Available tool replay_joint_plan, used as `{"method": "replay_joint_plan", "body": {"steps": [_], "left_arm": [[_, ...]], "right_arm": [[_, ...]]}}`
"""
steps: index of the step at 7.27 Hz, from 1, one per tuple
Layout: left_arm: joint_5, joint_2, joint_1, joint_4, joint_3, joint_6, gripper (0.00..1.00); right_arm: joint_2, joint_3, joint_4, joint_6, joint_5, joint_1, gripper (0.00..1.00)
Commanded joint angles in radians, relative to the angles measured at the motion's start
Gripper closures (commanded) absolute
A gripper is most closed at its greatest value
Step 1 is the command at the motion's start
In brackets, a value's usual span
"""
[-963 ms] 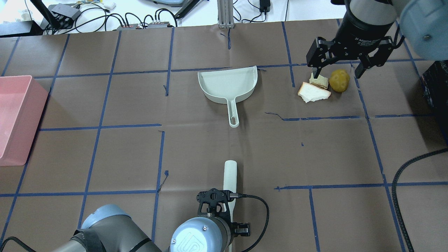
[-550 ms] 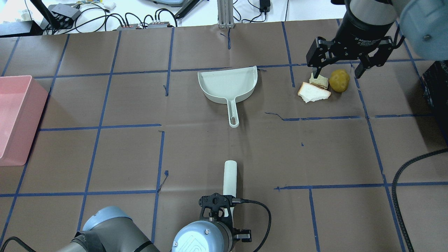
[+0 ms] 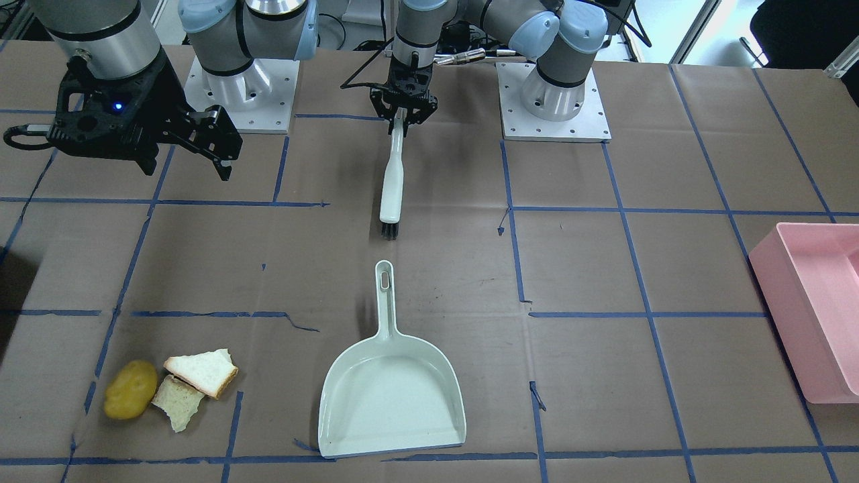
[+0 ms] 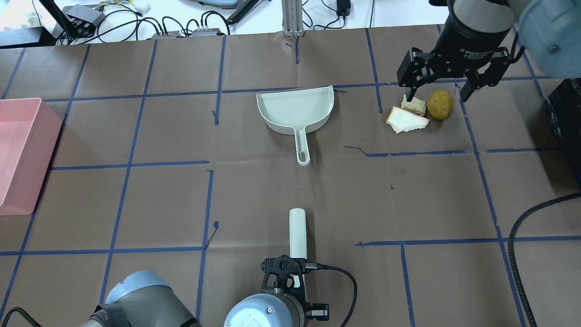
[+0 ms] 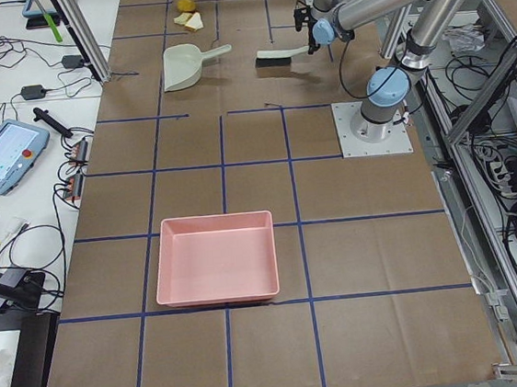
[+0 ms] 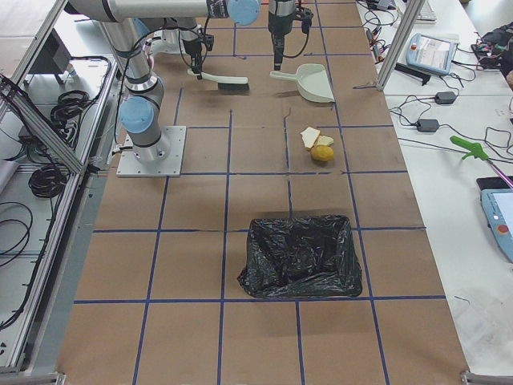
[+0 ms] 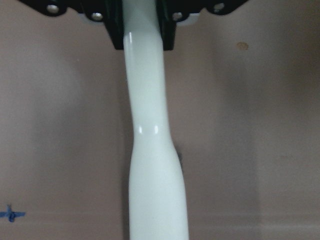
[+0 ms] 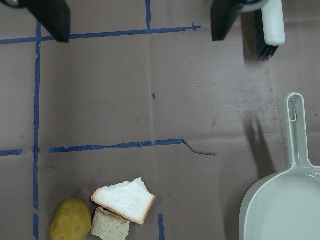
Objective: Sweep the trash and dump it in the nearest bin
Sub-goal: 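Close the left gripper on the white brush handle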
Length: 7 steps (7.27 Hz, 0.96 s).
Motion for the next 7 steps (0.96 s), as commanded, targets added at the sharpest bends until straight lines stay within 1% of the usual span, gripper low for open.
{"method": "replay_joint_plan", "body": {"steps": [1,2,3,4,5,6,7], "left_arm": [[-0.005,0.071,0.005,-0.116,0.004,0.001,0.90],[0.000,0.129,0.028,-0.164,0.002,0.025,0.92],[0.004,0.195,0.063,-0.261,0.005,0.115,0.93],[0.001,0.267,0.150,-0.382,0.016,0.248,0.93],[-0.006,0.330,0.263,-0.551,0.060,0.338,0.93],[-0.005,0.360,0.371,-0.721,0.132,0.469,0.93],[0.001,0.353,0.454,-0.846,0.209,0.551,0.93]], "right_arm": [[0.000,0.000,0.000,-0.002,0.000,0.001,0.00],[0.000,0.000,0.000,-0.002,0.000,0.000,0.00],[0.000,0.000,0.000,0.001,0.000,0.000,0.00],[0.000,0.000,0.000,0.006,0.000,0.000,0.00],[0.000,0.002,0.000,0.006,0.000,0.001,0.00],[-0.001,0.002,0.000,0.008,0.000,0.001,0.00],[0.003,0.000,0.002,0.008,0.000,0.001,0.00]]}}
